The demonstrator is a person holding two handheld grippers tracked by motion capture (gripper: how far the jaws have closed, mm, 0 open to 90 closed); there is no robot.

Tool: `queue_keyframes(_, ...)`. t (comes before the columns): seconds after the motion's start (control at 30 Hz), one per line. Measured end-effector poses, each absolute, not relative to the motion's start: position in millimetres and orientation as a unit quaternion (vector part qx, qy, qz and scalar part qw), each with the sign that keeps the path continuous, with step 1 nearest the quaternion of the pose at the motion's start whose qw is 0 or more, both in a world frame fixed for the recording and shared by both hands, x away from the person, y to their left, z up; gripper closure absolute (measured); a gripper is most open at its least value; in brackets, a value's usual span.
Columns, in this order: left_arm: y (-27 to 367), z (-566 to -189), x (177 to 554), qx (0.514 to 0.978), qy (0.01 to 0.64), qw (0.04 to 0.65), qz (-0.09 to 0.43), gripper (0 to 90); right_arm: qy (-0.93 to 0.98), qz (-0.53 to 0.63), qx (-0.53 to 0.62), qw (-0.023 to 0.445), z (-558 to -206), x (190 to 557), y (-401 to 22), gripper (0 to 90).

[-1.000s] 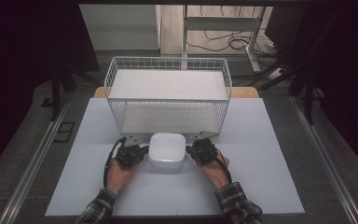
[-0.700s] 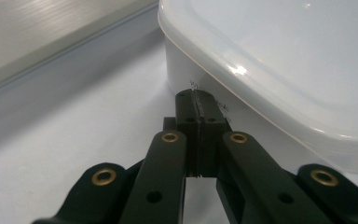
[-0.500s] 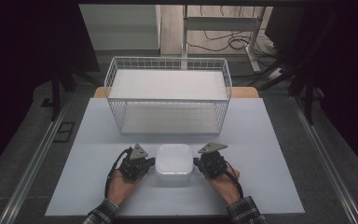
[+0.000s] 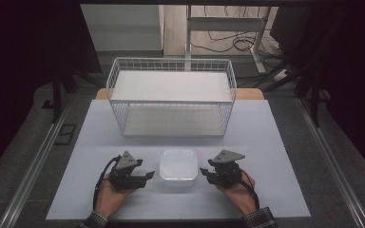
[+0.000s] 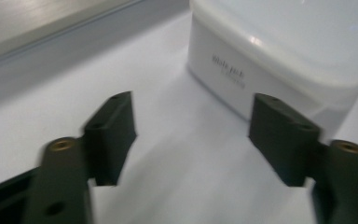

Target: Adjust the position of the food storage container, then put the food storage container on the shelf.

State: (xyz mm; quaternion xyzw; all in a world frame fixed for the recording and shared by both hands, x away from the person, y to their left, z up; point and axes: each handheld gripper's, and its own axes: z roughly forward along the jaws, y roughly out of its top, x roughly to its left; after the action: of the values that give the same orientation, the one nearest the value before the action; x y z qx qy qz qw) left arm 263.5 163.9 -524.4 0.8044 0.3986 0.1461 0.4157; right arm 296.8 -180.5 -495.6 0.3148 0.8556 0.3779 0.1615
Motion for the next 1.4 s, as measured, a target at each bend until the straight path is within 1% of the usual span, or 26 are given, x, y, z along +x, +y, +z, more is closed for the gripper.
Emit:
queue_keyframes(0.07, 166.4, -525.3, 261.3, 0.804, 0.397, 0.419, 0.142, 23.9, 0.859, 0.375, 0.31, 0.16, -497.0, 295.1, -183.5, 42.0)
queue_keyframes(0.1, 166.5, -524.8, 261.2, 0.803, 0.398, 0.42, 0.142, 18.7, 0.86, 0.375, 0.311, 0.153, -498.4, 294.7, -184.6, 38.1)
queue_keyframes(0.17, 167.2, -521.3, 261.1, 0.798, 0.398, 0.43, 0.14, 15.3, 0.861, 0.374, 0.313, 0.146, -499.6, 294.5, -185.9, 34.2)
queue_keyframes(0.2, 167.2, -521.3, 261.1, 0.798, 0.398, 0.43, 0.14, 14.7, 0.861, 0.374, 0.313, 0.146, -499.6, 294.5, -185.9, 34.2)
queue_keyframes(0.23, 167.1, -519.1, 261.2, 0.797, 0.398, 0.433, 0.139, 14.6, 0.862, 0.372, 0.315, 0.139, -498.7, 294.1, -187.4, 33.8)
queue_keyframes(0.37, 166.7, -514.7, 260.8, 0.799, 0.395, 0.431, 0.139, 16.5, 0.861, 0.372, 0.32, 0.135, -496.0, 294.1, -190.5, 35.6)
queue_keyframes(0.4, 166.8, -512.8, 260.8, 0.799, 0.394, 0.434, 0.137, 16.5, 0.858, 0.374, 0.325, 0.132, -494.4, 294.7, -192.2, 36.6)
queue_keyframes(0.43, 166.7, -510.2, 261.4, 0.796, 0.394, 0.439, 0.135, 18.6, 0.854, 0.381, 0.332, 0.124, -491.1, 295.7, -194.2, 37.8)
queue_keyframes(0.6, 163.9, -500.4, 264.2, 0.788, 0.391, 0.459, 0.124, 21.4, 0.846, 0.392, 0.34, 0.121, -481.2, 296.6, -192.6, 37.9)
queue_keyframes(0.7, 161.8, -497.2, 266.4, 0.785, 0.387, 0.47, 0.116, 20.7, 0.839, 0.406, 0.343, 0.115, -474.7, 297.6, -190.3, 34.1)
queue_keyframes(0.73, 158.4, -493.8, 270.6, 0.785, 0.381, 0.478, 0.101, 20.7, 0.835, 0.413, 0.347, 0.104, -471.7, 298.7, -188.9, 32.2)
queue_keyframes(0.8, 153.5, -490.5, 273.7, 0.787, 0.372, 0.482, 0.099, 18.6, 0.832, 0.42, 0.348, 0.1, -468.6, 300.2, -185.4, 30.5)
queue_keyframes(0.9, 144.9, -488.0, 279.1, 0.793, 0.367, 0.476, 0.1, 18.2, 0.833, 0.421, 0.346, 0.091, -468.0, 303.3, -175.2, 26.4)
queue_keyframes(0.93, 144.9, -488.0, 279.1, 0.793, 0.367, 0.476, 0.1, 18.2, 0.833, 0.421, 0.346, 0.091, -468.0, 303.3, -175.2, 26.4)
queue_keyframes(0.97, 138.7, -488.5, 283.3, 0.797, 0.366, 0.471, 0.099, 17.5, 0.837, 0.418, 0.341, 0.089, -470.1, 306.0, -168.3, 22.9)
queue_keyframes(1.0, 138.7, -488.5, 283.3, 0.797, 0.366, 0.471, 0.099, 17.1, 0.837, 0.418, 0.341, 0.089, -470.1, 306.0, -168.3, 22.9)
queue_keyframes(1.07, 133.8, -491.7, 288.6, 0.799, 0.368, 0.466, 0.096, 16.0, 0.841, 0.413, 0.338, 0.088, -474.0, 310.1, -159.1, 18.8)
queue_keyframes(1.2, 129.2, -503.0, 294.2, 0.804, 0.369, 0.46, 0.082, 13.1, 0.844, 0.407, 0.34, 0.082, -480.6, 315.1, -153.0, 18.2)
queue_keyframes(1.23, 128.6, -508.5, 295.5, 0.803, 0.371, 0.461, 0.07, 12.3, 0.845, 0.404, 0.342, 0.078, -483.0, 316.2, -151.6, 18.0)
queue_keyframes(1.33, 128.8, -510.1, 296.6, 0.802, 0.37, 0.465, 0.056, 12.8, 0.844, 0.404, 0.346, 0.069, -486.6, 317.8, -150.1, 16.8)
queue_keyframes(1.37, 127.8, -510.9, 296.2, 0.805, 0.362, 0.468, 0.039, 13.5, 0.843, 0.405, 0.35, 0.057, -487.7, 318.4, -150.2, 17.4)
queue_keyframes(1.4, 127.5, -511.0, 295.5, 0.807, 0.358, 0.469, 0.033, 14.5, 0.843, 0.407, 0.349, 0.048, -488.1, 317.9, -150.0, 18.1)
